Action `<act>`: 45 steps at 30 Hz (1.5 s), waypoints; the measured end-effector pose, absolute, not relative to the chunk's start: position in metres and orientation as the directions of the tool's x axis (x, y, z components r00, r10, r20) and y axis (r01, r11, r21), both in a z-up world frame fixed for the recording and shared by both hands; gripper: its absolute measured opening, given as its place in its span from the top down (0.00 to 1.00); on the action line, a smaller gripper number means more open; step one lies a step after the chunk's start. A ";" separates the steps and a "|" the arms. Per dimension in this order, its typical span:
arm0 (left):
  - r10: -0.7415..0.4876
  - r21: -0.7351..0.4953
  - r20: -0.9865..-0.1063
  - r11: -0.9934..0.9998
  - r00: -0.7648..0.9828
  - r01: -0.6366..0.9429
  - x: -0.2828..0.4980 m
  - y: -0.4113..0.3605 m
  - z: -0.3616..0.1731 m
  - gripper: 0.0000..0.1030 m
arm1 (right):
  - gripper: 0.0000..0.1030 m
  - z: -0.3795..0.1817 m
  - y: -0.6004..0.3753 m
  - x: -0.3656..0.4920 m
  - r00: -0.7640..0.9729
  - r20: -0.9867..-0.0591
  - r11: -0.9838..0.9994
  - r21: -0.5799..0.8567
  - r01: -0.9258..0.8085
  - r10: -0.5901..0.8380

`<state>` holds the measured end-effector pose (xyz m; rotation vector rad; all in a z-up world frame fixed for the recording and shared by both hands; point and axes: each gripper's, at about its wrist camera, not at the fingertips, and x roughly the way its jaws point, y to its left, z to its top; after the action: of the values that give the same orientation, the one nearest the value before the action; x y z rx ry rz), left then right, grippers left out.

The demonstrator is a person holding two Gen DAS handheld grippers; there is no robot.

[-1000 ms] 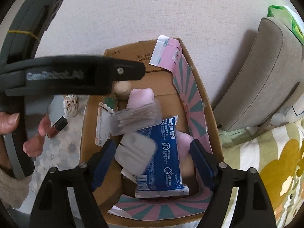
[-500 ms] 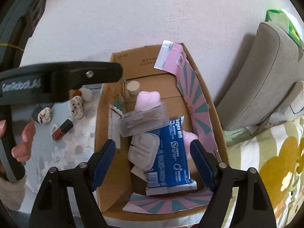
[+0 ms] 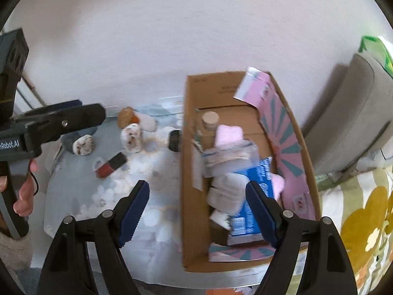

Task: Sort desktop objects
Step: 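Move both open tools back over the tray, then grasp the grey fuzzy sock with the left tool while the right tool grasps the brown plush toy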

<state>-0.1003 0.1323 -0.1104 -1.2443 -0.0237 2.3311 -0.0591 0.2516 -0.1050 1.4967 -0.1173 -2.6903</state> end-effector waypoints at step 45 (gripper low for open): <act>0.171 -0.178 -0.880 -0.984 -0.443 -0.026 -0.197 -0.116 -0.263 0.26 | 0.33 -0.237 0.052 -0.258 -0.442 -0.893 -0.917 -0.103 0.386 -0.086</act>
<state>-0.1971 -0.1156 -0.2630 -1.5897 -0.2086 2.5652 -0.2576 0.0525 -0.2375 1.4705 0.4260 -2.4142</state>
